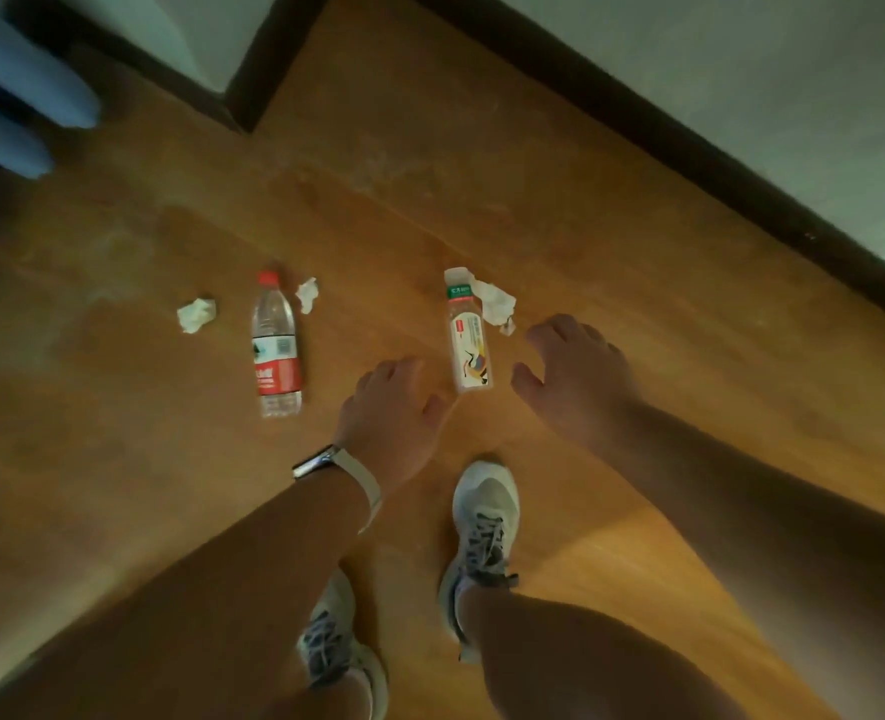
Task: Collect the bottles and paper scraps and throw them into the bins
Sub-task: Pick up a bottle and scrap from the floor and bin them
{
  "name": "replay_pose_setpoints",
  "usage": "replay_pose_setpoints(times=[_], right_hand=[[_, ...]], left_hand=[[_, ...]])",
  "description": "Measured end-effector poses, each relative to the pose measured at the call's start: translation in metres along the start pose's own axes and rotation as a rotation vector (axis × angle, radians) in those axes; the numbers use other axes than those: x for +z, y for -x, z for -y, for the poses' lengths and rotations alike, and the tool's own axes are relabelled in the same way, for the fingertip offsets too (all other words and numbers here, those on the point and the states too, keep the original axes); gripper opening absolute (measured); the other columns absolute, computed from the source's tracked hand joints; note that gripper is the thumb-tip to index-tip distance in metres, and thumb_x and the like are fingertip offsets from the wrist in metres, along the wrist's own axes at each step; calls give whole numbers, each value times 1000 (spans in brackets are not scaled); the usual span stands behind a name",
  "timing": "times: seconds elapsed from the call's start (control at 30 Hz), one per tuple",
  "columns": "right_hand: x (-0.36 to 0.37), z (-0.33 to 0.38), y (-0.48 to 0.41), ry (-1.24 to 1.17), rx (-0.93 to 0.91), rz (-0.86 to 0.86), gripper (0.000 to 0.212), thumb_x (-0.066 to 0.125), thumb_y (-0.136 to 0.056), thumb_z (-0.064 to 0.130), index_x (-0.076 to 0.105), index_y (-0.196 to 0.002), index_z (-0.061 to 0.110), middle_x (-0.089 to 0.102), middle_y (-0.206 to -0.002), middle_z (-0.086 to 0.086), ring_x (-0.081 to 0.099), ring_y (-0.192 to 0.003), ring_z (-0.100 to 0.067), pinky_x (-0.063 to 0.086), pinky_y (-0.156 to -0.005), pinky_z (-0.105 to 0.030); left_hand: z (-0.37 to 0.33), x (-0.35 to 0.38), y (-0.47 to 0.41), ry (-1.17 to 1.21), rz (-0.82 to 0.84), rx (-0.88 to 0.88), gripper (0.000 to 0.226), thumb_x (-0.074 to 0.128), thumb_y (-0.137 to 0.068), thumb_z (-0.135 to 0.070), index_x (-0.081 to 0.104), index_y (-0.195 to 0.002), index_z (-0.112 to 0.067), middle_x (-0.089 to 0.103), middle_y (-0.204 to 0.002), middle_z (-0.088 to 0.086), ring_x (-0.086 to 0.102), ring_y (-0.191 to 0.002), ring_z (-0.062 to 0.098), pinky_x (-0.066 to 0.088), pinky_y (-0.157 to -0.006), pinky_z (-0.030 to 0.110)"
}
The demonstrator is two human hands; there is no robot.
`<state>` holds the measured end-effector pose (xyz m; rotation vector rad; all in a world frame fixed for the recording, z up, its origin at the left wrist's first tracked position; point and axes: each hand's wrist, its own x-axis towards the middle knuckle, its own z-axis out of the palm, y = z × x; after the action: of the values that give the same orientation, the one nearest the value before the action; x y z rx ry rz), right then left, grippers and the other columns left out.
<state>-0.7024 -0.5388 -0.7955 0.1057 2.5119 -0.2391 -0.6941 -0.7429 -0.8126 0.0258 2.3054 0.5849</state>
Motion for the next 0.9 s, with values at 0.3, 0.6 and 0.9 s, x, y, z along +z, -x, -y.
replay_pose_setpoints(times=[0.3,0.6,0.9], right_hand=[[131,-83,-135,-32,2,32,53,56,-91,36,43,-140,20,45,-138,-5,44,-125,-30,47,-92,-41],[175,-89,-207,-19,-101,-43,56,59,-89,35,40,-141,27,41,-139,-5,46,-121,-33,49,-88,-45],[167,-83,-195,-7,-85,-40,18,48,-95,28,59,-108,20,60,-103,-3,54,-82,-22,41,-64,-31]], left_hand=[[22,136,-147,264,-1,-95,60,59,-74,-64,46,-120,-28,60,-114,-5,66,-95,18,59,-70,41],[23,170,-200,419,-30,-144,64,80,-71,-51,42,-116,-27,60,-101,-5,69,-75,10,60,-53,29],[35,153,-182,433,-45,-160,61,78,-74,-40,40,-120,-30,56,-104,-2,69,-74,14,61,-54,32]])
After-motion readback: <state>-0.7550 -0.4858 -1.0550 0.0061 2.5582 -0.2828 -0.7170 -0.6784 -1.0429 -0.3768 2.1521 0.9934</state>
